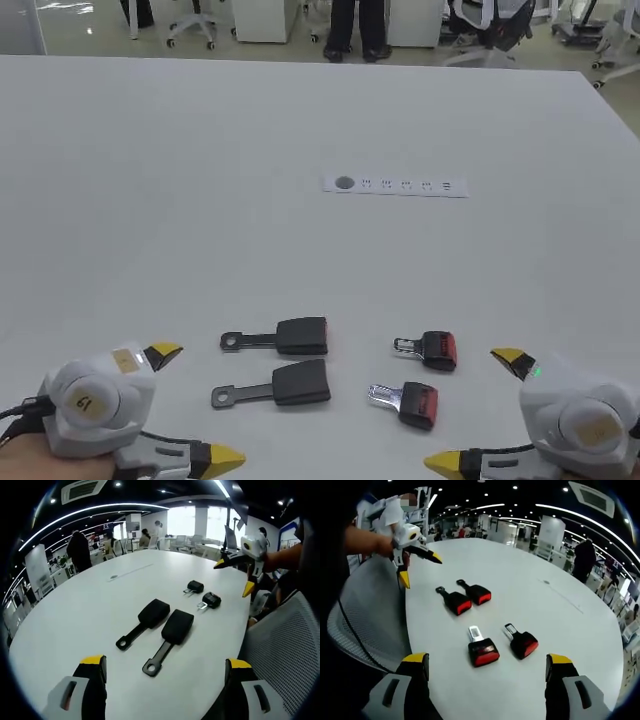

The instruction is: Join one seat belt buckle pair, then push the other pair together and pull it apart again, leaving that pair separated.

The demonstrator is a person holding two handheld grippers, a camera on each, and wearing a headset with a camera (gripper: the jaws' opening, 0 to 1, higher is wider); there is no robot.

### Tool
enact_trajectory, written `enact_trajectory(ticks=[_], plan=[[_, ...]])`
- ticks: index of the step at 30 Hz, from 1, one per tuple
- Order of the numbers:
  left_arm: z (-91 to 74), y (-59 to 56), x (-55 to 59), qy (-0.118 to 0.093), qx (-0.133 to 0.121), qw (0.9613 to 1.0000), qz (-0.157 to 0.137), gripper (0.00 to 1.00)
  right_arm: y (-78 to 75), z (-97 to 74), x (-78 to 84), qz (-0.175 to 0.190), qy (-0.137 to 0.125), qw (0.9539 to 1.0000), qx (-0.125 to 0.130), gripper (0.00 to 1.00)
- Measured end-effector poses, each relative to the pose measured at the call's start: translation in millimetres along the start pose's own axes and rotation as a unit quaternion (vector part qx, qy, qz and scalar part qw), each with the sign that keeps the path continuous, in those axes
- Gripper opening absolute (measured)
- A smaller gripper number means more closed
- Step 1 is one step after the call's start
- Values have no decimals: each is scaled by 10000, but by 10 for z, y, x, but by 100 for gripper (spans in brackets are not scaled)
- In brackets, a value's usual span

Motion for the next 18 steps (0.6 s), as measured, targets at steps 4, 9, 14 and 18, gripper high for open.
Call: enact_trajectory(ticks=[4, 9, 14, 18], plan=[[-8, 7, -24, -42, -26, 10000, -13, 100, 13, -2, -28, -17, 3, 10000, -24, 99], [-11, 38, -21, -49, -64, 10000, -24, 99, 13, 6, -34, -27, 13, 10000, -34, 99], [-8, 53, -5, -28, -60, 10000, -36, 99, 6, 20, -33, -28, 25, 10000, -42, 98], [-6, 26, -22, -7, -42, 10000, 22, 99, 1, 15, -35, -58, 45, 10000, -42, 98]])
Point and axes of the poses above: the centre of the closed fingertips' face, and the gripper's own axes: z roughly forward along the fingers, y roughly to its left, x roughly out of its underside, the point moved 10 cm from there along -z, roughly backward along the fingers, and after that the axes turned 1 degree about x, right-handed, at the moved point
